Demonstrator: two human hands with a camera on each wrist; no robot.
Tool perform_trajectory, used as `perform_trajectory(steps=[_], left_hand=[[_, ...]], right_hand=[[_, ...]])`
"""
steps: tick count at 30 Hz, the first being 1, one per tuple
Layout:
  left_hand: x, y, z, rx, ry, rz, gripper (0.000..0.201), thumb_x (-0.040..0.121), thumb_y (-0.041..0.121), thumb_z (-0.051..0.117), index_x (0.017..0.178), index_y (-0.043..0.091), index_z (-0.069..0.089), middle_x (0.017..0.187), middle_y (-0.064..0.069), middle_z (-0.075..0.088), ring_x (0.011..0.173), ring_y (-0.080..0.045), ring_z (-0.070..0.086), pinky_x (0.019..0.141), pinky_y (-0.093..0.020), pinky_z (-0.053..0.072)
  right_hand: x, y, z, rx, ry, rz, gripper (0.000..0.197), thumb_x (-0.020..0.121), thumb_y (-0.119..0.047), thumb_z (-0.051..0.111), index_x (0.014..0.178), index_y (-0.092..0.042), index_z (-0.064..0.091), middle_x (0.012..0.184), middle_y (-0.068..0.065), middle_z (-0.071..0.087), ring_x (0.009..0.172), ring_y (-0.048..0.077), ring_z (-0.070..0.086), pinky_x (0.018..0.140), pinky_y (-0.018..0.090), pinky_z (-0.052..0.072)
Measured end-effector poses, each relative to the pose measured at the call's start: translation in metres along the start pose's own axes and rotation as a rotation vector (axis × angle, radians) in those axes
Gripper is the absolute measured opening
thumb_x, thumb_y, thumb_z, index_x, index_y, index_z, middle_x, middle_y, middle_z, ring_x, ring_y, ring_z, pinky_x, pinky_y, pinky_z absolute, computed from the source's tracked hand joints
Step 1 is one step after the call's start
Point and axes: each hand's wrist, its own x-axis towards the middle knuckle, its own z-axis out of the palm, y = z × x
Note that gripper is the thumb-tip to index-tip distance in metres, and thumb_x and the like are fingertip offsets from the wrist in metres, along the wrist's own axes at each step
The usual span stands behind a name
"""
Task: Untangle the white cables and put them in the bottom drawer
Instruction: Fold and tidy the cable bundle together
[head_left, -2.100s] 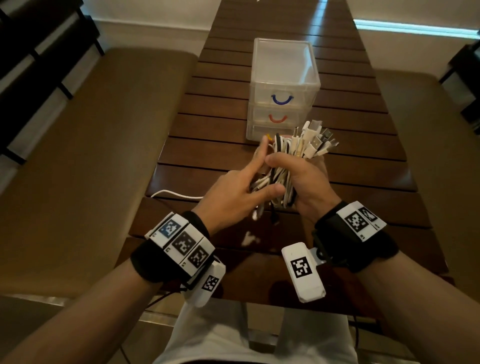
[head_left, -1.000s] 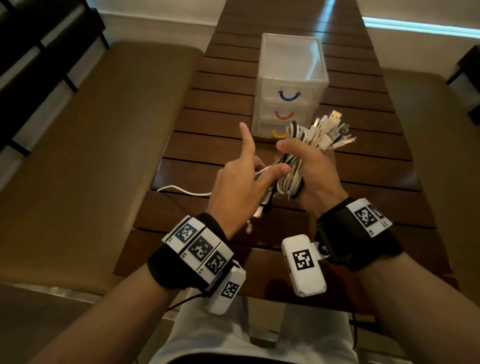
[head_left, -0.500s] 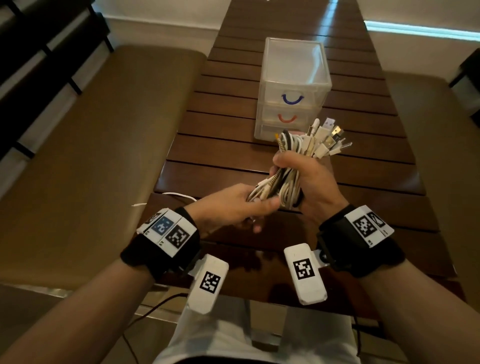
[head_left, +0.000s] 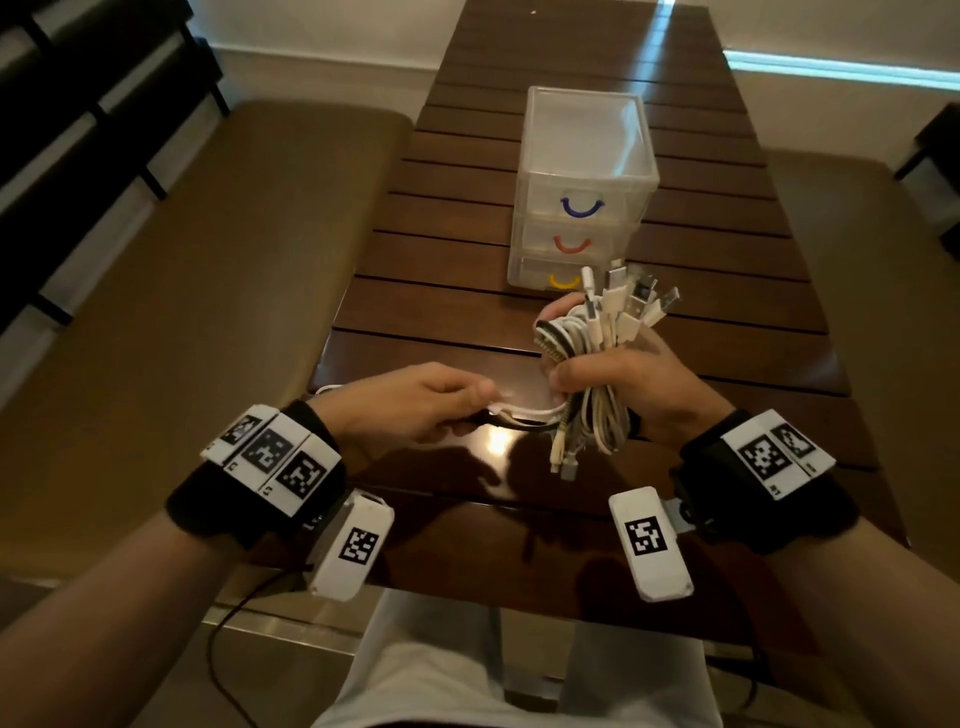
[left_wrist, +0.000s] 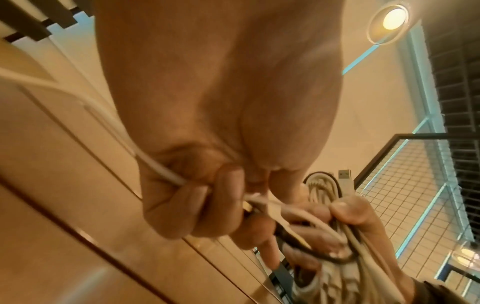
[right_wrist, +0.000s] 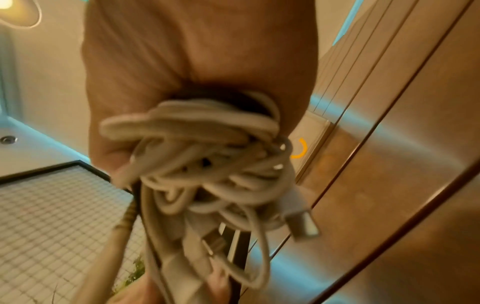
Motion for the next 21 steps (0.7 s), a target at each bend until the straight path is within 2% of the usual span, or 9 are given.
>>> perform_trajectory(steps=[1,3,5,6,8,10,12,15,21], left_hand=[[-0.002,0.000,-0.006,0.067,0.004,-0.018,0.045,0.091,0.053,0.042,0.101,0.018,0.068,0.068,0.007,0.050,0.059,-0.014,0.042,0.054,-0.024,0.035],[-0.005,0.002,-0.015,0.229,0.024,-0.022,0.043,0.092,0.049,0.046,0.099,0.013,0.067,0.069,0.004,0.054,0.058,-0.016,0.046,0.055,-0.026,0.039],[-0.007,0.004,-0.016,0.375,0.079,-0.005,0.031,0.093,0.044,0.052,0.097,0.019,0.069,0.079,0.001,0.064,0.067,-0.017,0.057,0.065,-0.031,0.048],[-0.006,0.005,-0.014,0.402,0.138,0.012,0.023,0.093,0.041,0.054,0.097,0.024,0.070,0.085,0.005,0.068,0.074,-0.012,0.061,0.072,-0.031,0.051],[-0.003,0.005,-0.008,0.380,0.313,0.081,0.012,0.093,0.033,0.059,0.098,0.031,0.070,0.089,0.009,0.070,0.081,-0.003,0.063,0.077,-0.026,0.052],[-0.001,0.007,-0.004,0.283,0.452,0.160,0.011,0.091,0.027,0.063,0.098,0.032,0.069,0.086,0.008,0.070,0.075,-0.002,0.063,0.067,-0.017,0.050],[0.002,0.010,0.000,0.141,0.519,0.215,0.012,0.089,0.020,0.065,0.097,0.029,0.069,0.082,0.006,0.071,0.068,-0.004,0.065,0.061,-0.013,0.050],[0.008,0.013,0.004,0.102,0.581,0.272,0.011,0.088,0.019,0.067,0.094,0.027,0.070,0.081,0.005,0.072,0.065,-0.009,0.067,0.063,-0.017,0.054],[0.013,0.010,0.015,-0.020,0.727,0.304,0.014,0.088,0.014,0.067,0.100,0.020,0.069,0.082,0.001,0.071,0.067,-0.014,0.069,0.063,-0.022,0.058]], right_hand=[[-0.001,0.000,-0.001,-0.008,-0.027,0.016,0.041,0.061,0.007,0.065,0.099,-0.008,0.059,0.076,0.014,0.055,0.065,0.024,0.058,0.059,0.034,0.053],[-0.003,0.001,0.000,0.000,-0.044,0.045,0.043,0.062,0.006,0.065,0.103,-0.006,0.060,0.077,0.014,0.057,0.064,0.025,0.060,0.058,0.033,0.054],[-0.005,0.002,0.003,0.010,-0.054,0.065,0.052,0.063,0.006,0.065,0.113,-0.005,0.061,0.079,0.017,0.060,0.064,0.026,0.064,0.060,0.032,0.054],[-0.004,0.003,0.004,0.009,-0.060,0.071,0.055,0.065,0.008,0.066,0.118,-0.005,0.060,0.080,0.018,0.062,0.068,0.027,0.067,0.062,0.032,0.056],[-0.004,0.005,0.008,0.019,-0.065,0.088,0.055,0.070,0.017,0.064,0.122,-0.002,0.058,0.083,0.017,0.066,0.081,0.027,0.073,0.071,0.033,0.060],[-0.003,0.006,0.012,0.023,-0.051,0.109,0.051,0.072,0.020,0.063,0.119,0.001,0.058,0.082,0.012,0.070,0.085,0.022,0.072,0.078,0.034,0.060],[-0.004,0.007,0.015,0.010,-0.045,0.112,0.041,0.074,0.021,0.061,0.111,0.003,0.060,0.083,0.012,0.069,0.081,0.021,0.068,0.075,0.031,0.058],[-0.004,0.007,0.020,0.013,-0.031,0.104,0.033,0.075,0.019,0.061,0.096,-0.007,0.063,0.081,0.009,0.067,0.079,0.021,0.066,0.071,0.034,0.057],[0.003,0.014,0.025,0.143,0.033,0.129,0.036,0.075,0.016,0.062,0.098,-0.012,0.062,0.088,0.016,0.065,0.078,0.033,0.065,0.072,0.049,0.056]])
